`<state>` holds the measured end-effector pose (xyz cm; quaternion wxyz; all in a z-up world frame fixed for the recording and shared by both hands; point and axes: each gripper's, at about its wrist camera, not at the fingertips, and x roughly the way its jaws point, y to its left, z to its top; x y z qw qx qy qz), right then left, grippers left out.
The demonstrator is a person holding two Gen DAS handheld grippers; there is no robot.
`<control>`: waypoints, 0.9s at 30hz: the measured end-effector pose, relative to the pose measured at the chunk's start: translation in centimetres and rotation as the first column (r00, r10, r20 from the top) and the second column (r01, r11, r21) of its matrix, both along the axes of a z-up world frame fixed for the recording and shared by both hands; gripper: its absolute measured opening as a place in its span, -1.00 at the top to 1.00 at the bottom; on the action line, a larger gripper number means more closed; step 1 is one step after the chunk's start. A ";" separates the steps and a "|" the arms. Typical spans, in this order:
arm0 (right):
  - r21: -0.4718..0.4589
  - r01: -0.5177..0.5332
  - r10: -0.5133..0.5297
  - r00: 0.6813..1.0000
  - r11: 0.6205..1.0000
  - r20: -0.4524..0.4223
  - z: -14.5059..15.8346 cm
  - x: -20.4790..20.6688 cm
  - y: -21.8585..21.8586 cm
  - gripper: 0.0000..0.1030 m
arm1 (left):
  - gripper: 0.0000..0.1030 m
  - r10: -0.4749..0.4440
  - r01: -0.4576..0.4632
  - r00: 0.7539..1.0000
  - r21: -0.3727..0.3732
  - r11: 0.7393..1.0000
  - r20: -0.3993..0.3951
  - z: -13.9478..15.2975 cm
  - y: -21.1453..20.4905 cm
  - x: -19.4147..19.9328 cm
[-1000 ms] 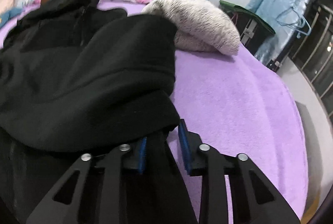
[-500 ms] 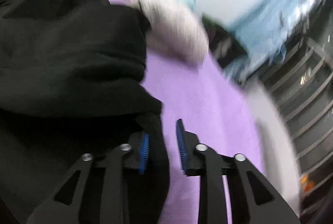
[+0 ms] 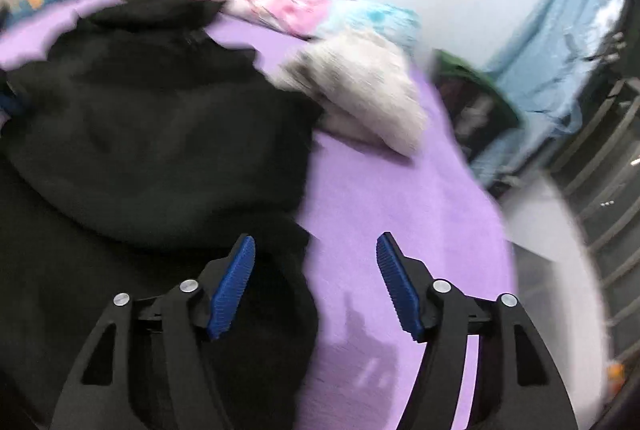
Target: Fold large clothes
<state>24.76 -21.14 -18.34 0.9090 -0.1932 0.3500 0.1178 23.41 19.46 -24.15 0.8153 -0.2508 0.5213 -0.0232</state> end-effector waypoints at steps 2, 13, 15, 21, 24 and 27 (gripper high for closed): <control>0.055 -0.010 0.008 0.999 0.998 0.033 2.0 1.6 1.5 -0.42 | -0.23 -0.029 0.029 0.999 0.008 1.000 0.018 0.6 -1.0 0.2; -0.021 0.048 -0.051 0.982 0.999 -0.184 -2.1 18.2 6.4 0.43 | -0.37 -0.113 0.112 0.994 0.092 0.989 0.000 -1.3 -3.9 3.2; -0.001 0.035 -0.034 0.966 0.999 -0.256 -3.4 20.2 6.5 0.42 | -0.39 -0.114 0.114 0.993 0.093 0.989 -0.006 -1.8 -3.7 3.5; -0.153 0.165 -0.204 0.935 0.974 -0.291 -7.8 23.6 4.3 -0.05 | -0.45 -0.125 0.126 0.992 0.097 0.987 -0.017 -3.4 -3.4 3.9; -0.136 0.276 -0.305 0.906 0.952 -0.295 -9.0 24.8 1.7 -0.30 | -0.59 -0.161 0.161 0.987 0.110 0.981 -0.012 -3.7 -3.9 4.0; -0.179 0.262 -0.302 0.919 0.948 -0.253 -9.4 24.8 2.0 -0.35 | -0.62 -0.185 0.186 0.983 0.147 0.971 -0.022 -3.8 -4.4 4.1</control>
